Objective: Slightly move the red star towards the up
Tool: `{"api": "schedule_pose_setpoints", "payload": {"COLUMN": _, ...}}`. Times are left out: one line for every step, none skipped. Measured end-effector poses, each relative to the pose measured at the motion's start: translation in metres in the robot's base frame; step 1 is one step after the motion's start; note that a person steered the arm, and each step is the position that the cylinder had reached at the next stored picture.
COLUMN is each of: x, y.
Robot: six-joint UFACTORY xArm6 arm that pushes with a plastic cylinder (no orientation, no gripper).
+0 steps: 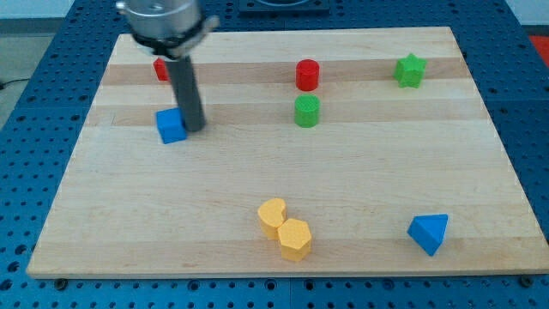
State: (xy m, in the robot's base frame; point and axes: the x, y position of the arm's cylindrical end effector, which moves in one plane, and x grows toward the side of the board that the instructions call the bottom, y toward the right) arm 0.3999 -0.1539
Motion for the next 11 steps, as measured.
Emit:
{"api": "schedule_pose_setpoints", "payload": {"x": -0.018, "y": -0.05}}
{"api": "schedule_pose_setpoints", "payload": {"x": -0.046, "y": -0.062}}
{"api": "schedule_pose_setpoints", "payload": {"x": -0.062, "y": -0.058}}
{"api": "schedule_pose_setpoints", "payload": {"x": -0.074, "y": -0.047}}
{"api": "schedule_pose_setpoints", "payload": {"x": -0.092, "y": -0.039}}
{"api": "schedule_pose_setpoints", "payload": {"x": -0.104, "y": -0.039}}
{"api": "schedule_pose_setpoints", "payload": {"x": -0.073, "y": -0.013}}
{"api": "schedule_pose_setpoints", "payload": {"x": -0.049, "y": 0.078}}
{"api": "schedule_pose_setpoints", "payload": {"x": -0.046, "y": 0.103}}
{"api": "schedule_pose_setpoints", "payload": {"x": -0.045, "y": 0.122}}
{"api": "schedule_pose_setpoints", "payload": {"x": -0.042, "y": 0.148}}
